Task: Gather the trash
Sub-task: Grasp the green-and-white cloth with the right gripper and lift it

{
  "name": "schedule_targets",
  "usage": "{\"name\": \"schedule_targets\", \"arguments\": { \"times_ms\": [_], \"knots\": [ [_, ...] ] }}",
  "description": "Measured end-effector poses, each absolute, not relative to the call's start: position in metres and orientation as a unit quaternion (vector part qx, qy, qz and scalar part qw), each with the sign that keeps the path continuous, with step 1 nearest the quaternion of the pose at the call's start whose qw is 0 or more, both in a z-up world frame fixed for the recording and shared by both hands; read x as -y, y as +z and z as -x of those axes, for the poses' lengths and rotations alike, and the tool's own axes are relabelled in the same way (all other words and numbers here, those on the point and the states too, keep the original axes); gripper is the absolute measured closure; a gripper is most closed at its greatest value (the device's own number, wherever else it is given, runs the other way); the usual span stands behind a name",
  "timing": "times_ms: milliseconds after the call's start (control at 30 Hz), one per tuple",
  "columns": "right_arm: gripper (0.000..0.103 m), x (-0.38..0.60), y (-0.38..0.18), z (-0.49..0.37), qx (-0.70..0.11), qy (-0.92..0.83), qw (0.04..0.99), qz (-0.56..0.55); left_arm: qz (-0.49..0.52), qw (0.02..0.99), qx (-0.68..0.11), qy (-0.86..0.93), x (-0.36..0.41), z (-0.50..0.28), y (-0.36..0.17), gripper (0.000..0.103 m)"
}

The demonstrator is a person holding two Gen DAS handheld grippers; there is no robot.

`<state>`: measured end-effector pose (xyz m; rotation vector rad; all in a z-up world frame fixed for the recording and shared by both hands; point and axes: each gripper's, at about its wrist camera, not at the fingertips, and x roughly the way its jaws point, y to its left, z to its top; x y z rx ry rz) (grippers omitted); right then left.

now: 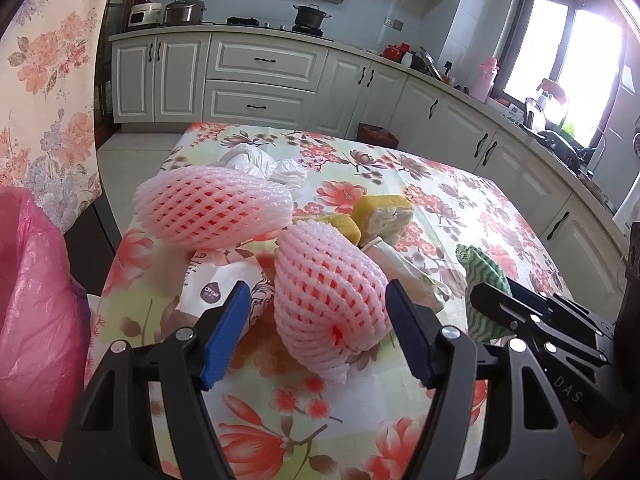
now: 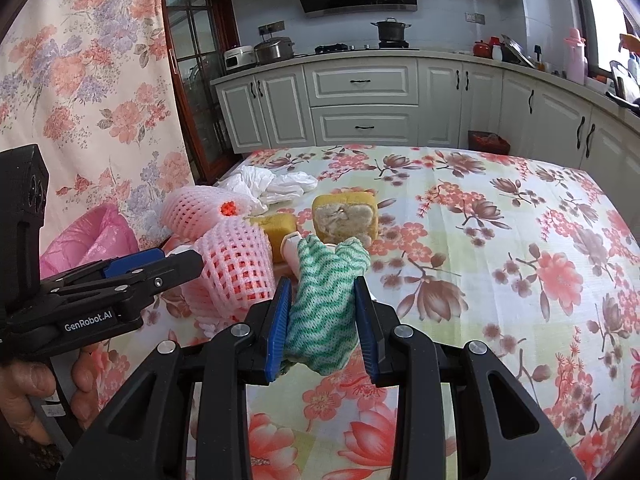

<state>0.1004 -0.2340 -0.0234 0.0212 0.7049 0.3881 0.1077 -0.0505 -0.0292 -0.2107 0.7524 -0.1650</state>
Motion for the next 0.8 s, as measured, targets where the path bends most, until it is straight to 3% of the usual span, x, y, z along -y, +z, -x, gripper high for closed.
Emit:
{"name": "schedule_targets", "arguments": {
  "times_ms": [133,300,467,533,800],
  "knots": [
    [0.072,0.238,-0.023,-0.101,-0.343,0.186,0.921,-0.013,0.102,0.919,-0.371,-0.085,0.055,-0.116,-0.031,0.037],
    [0.072,0.240,-0.022,-0.102,-0.341,0.183,0.922,-0.013,0.094,0.914,-0.385,-0.089,0.061,-0.124,-0.038,0.046],
    [0.072,0.242,-0.021,-0.102,-0.342,0.182,0.922,-0.015,0.076,0.907,-0.405,-0.089,0.065,-0.129,-0.047,0.069],
    [0.072,0.242,-0.021,-0.102,-0.341,0.182,0.922,-0.015,0.074,0.907,-0.405,-0.089,0.064,-0.128,-0.048,0.074],
    [0.072,0.240,-0.019,-0.102,-0.340,0.183,0.922,-0.013,0.079,0.915,-0.384,-0.095,0.060,-0.108,-0.034,0.075]
  ]
}}
